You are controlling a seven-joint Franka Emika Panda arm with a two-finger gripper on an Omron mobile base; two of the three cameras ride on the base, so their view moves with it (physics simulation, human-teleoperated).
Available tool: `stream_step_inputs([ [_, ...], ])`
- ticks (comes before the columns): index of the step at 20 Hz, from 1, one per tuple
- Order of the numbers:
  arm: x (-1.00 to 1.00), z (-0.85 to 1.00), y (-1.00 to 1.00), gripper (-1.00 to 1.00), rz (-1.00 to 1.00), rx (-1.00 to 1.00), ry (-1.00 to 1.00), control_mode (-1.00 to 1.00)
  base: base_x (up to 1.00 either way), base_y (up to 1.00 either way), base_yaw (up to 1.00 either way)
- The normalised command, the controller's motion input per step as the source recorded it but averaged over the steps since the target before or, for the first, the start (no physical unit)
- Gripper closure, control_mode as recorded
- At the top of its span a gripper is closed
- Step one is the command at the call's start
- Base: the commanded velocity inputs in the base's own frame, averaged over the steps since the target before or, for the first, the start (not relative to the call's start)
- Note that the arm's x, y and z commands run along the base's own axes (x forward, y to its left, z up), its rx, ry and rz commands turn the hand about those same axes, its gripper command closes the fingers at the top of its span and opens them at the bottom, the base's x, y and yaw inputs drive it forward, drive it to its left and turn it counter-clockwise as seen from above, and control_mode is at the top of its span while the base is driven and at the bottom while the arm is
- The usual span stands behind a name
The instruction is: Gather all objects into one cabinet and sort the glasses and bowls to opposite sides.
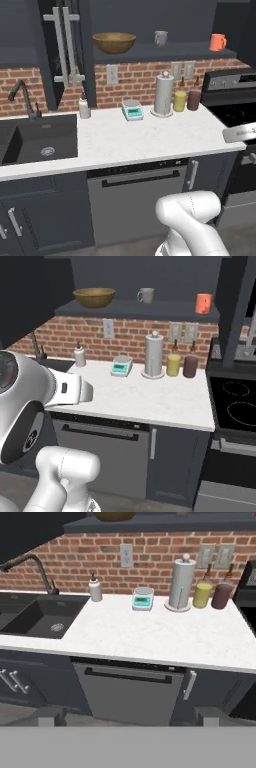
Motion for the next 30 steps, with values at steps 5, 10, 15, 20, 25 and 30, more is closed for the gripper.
stream_step_inputs([
  [5, 0.0, 0.0, 0.0, -1.0, 0.0, 0.0, 0.0, 1.0, -0.1, 1.0, 0.0],
  [10, 0.0, 0.0, 0.0, -1.0, 0.0, 0.0, 0.0, 1.0, -0.33, 0.95, 0.0],
  [15, 0.0, 0.0, 0.0, -1.0, 0.0, 0.0, 0.0, 1.0, -0.25, 0.97, 0.0],
  [20, 0.0, 0.0, 0.0, -1.0, 0.0, 0.0, 0.0, 1.0, -0.25, 0.85, 0.0],
  [25, 0.0, 0.0, 0.0, -1.0, 0.0, 0.0, 0.0, 1.0, -0.16, 0.73, 0.0],
  [30, 0.0, 0.0, 0.0, -1.0, 0.0, 0.0, 0.0, 1.0, -0.03, 0.31, 0.0],
])
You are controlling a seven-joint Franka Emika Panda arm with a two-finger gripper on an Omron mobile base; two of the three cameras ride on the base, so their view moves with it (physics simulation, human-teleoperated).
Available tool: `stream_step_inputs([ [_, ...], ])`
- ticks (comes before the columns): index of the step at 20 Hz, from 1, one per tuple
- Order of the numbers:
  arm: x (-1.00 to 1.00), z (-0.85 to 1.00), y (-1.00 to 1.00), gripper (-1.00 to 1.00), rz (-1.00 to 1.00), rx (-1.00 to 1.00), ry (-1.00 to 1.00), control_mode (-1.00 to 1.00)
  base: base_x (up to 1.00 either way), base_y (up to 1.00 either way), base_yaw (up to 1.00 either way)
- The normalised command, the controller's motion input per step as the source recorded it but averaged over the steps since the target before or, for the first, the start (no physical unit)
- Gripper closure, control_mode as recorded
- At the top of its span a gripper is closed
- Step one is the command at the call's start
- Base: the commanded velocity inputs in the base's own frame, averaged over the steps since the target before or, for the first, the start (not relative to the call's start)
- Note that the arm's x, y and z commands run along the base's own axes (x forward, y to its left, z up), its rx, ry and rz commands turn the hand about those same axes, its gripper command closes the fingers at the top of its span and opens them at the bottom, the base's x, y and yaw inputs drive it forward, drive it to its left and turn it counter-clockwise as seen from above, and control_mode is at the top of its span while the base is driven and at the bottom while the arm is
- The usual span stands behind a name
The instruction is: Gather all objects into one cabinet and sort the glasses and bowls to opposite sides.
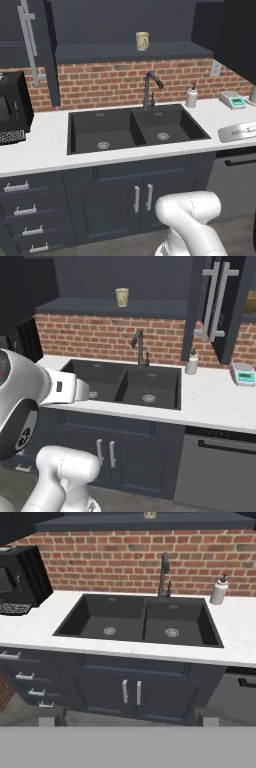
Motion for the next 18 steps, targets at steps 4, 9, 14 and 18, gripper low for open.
stream_step_inputs([
  [4, 0.0, 0.0, 0.0, -1.0, 0.0, 0.0, 0.0, 1.0, 0.0, 0.23, 0.0],
  [9, 0.0, 0.0, 0.0, -1.0, 0.0, 0.0, 0.0, 1.0, 0.38, 0.01, 0.0],
  [14, 0.0, 0.0, 0.0, -1.0, 0.0, 0.0, 0.0, 1.0, 0.37, 0.12, 0.0],
  [18, 0.0, 0.0, 0.0, -1.0, 0.0, 0.0, 0.0, 1.0, 0.36, 0.05, 0.0],
])
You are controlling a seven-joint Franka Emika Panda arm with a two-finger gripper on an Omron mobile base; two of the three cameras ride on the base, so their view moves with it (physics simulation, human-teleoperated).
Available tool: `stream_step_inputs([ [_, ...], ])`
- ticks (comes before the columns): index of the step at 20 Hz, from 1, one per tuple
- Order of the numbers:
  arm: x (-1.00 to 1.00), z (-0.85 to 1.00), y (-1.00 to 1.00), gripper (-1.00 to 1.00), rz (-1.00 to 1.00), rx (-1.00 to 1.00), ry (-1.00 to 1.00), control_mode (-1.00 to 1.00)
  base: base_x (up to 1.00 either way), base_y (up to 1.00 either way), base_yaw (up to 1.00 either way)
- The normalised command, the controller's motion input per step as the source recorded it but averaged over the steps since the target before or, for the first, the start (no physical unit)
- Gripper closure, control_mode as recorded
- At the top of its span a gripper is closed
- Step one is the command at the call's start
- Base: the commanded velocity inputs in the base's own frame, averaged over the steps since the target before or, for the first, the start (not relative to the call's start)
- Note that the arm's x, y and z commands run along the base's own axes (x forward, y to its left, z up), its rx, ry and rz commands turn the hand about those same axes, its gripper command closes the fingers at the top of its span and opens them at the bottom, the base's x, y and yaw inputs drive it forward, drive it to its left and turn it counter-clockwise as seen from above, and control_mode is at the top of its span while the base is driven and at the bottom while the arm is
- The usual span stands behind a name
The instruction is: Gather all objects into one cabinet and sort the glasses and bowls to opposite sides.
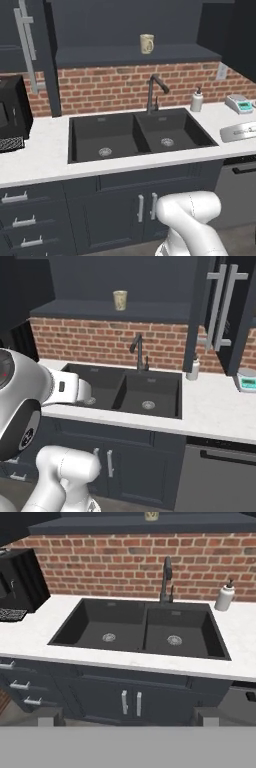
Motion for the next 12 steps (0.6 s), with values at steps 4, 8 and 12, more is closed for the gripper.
stream_step_inputs([
  [4, 0.0, 0.0, 0.0, -1.0, 0.0, 0.0, 0.0, 1.0, 0.39, 0.02, 0.0],
  [8, 0.0, 0.0, 0.0, -1.0, 0.0, 0.0, 0.0, 1.0, 0.45, 0.08, 0.0],
  [12, 0.0, 0.0, 0.0, -1.0, 0.0, 0.0, 0.0, 1.0, 0.58, 0.32, 0.0],
])
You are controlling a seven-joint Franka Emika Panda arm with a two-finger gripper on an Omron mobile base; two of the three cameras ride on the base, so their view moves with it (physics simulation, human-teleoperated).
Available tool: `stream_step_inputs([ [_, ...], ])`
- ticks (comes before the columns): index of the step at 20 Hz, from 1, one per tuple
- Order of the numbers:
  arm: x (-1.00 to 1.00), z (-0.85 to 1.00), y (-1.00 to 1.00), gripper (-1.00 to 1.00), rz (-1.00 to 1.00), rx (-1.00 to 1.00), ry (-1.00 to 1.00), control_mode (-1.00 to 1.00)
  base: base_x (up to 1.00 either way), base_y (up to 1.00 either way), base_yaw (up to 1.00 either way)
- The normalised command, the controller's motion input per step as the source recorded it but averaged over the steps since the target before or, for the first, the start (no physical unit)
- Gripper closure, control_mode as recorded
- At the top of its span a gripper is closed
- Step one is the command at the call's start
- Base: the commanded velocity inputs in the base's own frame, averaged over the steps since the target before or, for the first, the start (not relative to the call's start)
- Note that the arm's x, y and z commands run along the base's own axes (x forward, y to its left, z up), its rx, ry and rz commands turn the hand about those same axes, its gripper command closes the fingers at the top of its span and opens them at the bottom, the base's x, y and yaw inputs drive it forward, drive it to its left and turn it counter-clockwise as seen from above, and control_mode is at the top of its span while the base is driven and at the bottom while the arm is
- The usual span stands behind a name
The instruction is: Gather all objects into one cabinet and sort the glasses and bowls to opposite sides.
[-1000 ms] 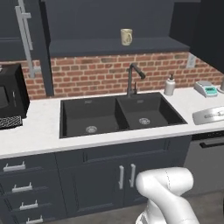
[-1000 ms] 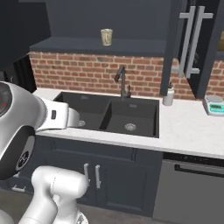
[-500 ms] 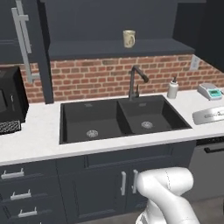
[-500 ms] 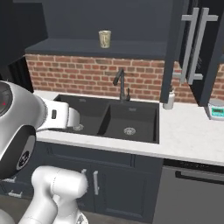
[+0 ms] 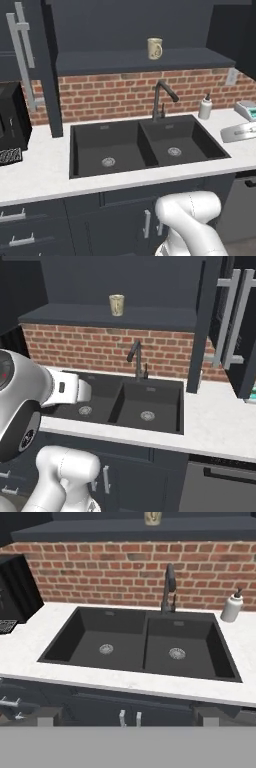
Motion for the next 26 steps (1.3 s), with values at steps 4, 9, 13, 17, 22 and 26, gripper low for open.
stream_step_inputs([
  [4, 0.0, 0.0, 0.0, -1.0, 0.0, 0.0, 0.0, 1.0, 0.73, 0.38, 0.0],
  [9, 0.0, 0.0, 0.0, -1.0, 0.0, 0.0, 0.0, 1.0, 0.86, 0.4, 0.0],
  [13, 0.0, 0.0, 0.0, -1.0, 0.0, 0.0, 0.0, 1.0, 1.0, 0.1, 0.0],
  [17, 0.0, 0.0, 0.0, -1.0, 0.0, 0.0, 0.0, 1.0, 1.0, 0.0, 0.0],
  [22, 0.0, 0.0, 0.0, -1.0, 0.0, 0.0, 0.0, 1.0, 0.66, 0.0, 0.0],
  [26, 0.0, 0.0, 0.0, -1.0, 0.0, 0.0, 0.0, 1.0, 0.16, -0.03, 0.0],
])
